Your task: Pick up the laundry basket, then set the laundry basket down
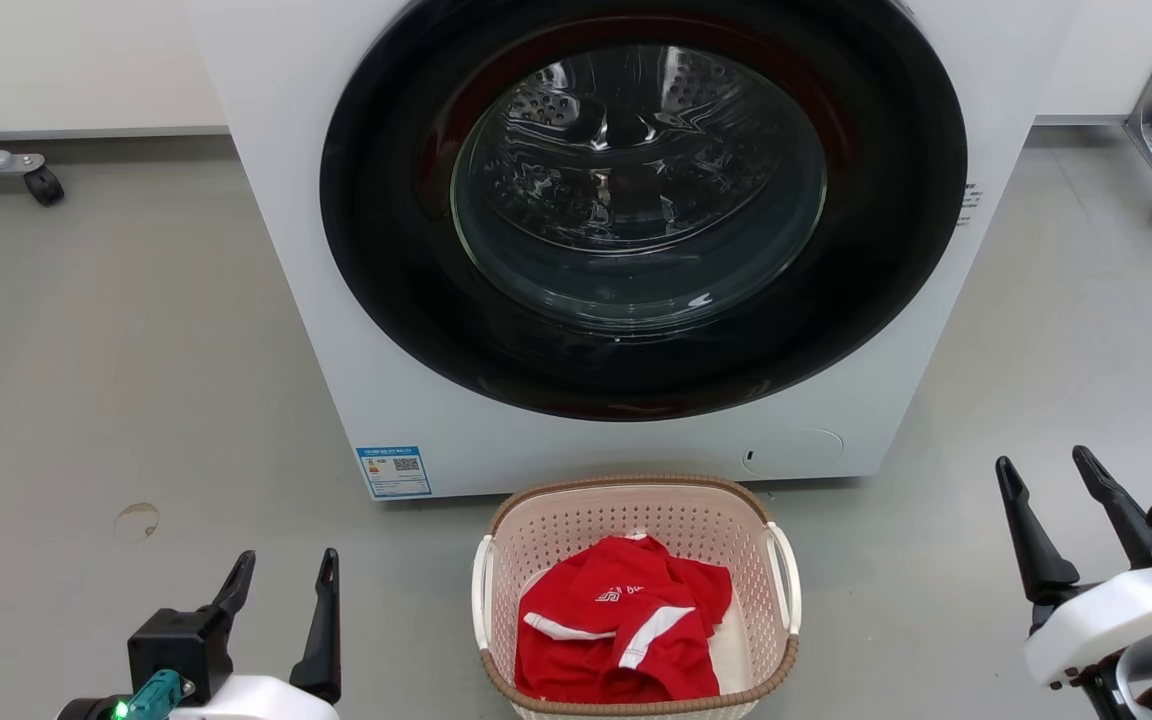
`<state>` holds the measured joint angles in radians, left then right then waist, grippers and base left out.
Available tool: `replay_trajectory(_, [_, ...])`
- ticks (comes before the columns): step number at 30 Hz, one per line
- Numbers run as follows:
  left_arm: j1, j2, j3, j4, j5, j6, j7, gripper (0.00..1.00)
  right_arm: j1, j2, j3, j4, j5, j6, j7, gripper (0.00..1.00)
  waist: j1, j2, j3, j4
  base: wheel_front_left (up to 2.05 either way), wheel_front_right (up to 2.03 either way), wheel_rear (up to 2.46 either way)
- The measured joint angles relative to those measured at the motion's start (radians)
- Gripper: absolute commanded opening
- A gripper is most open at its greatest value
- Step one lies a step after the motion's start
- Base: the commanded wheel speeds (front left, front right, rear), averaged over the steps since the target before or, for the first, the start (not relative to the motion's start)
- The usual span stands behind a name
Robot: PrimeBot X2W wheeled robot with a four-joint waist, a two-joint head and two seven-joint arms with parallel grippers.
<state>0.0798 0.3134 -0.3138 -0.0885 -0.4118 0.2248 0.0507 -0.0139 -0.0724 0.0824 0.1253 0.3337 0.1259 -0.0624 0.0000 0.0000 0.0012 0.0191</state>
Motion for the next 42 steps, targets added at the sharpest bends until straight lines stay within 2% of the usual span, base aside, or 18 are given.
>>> replay_trajectory(6, [0.001,0.02,-0.019,-0.021,0.052,0.019,-0.002,1.0,0.0,-0.003,0.007,-0.006,-0.055,0.0,-0.01,1.0,0.0,0.0,-0.001,0.0,0.0,0.0,0.0])
replay_trajectory(18, [0.004,0.022,-0.021,-0.021,0.049,0.023,-0.002,1.0,0.0,0.0,0.004,-0.004,-0.033,0.0,-0.01,1.0,0.0,0.0,0.002,0.001,0.0,0.0,0.0])
replay_trajectory(25, [0.017,0.02,-0.014,-0.021,0.031,0.036,0.011,1.0,-0.001,0.02,-0.035,0.004,-0.001,0.0,0.005,1.0,0.0,0.0,0.031,-0.001,0.0,0.0,0.0])
replay_trajectory(35, [-0.048,0.02,-0.029,-0.019,0.034,0.034,0.037,1.0,-0.067,0.025,-0.054,0.008,0.02,0.0,0.024,1.0,0.0,0.0,0.144,0.001,0.0,0.0,0.0])
replay_trajectory(42, [-0.155,-0.023,-0.064,0.022,0.035,0.016,0.02,1.0,-0.11,0.011,-0.068,0.021,0.046,0.0,0.022,1.0,0.0,0.0,0.28,0.01,0.0,0.0,0.0])
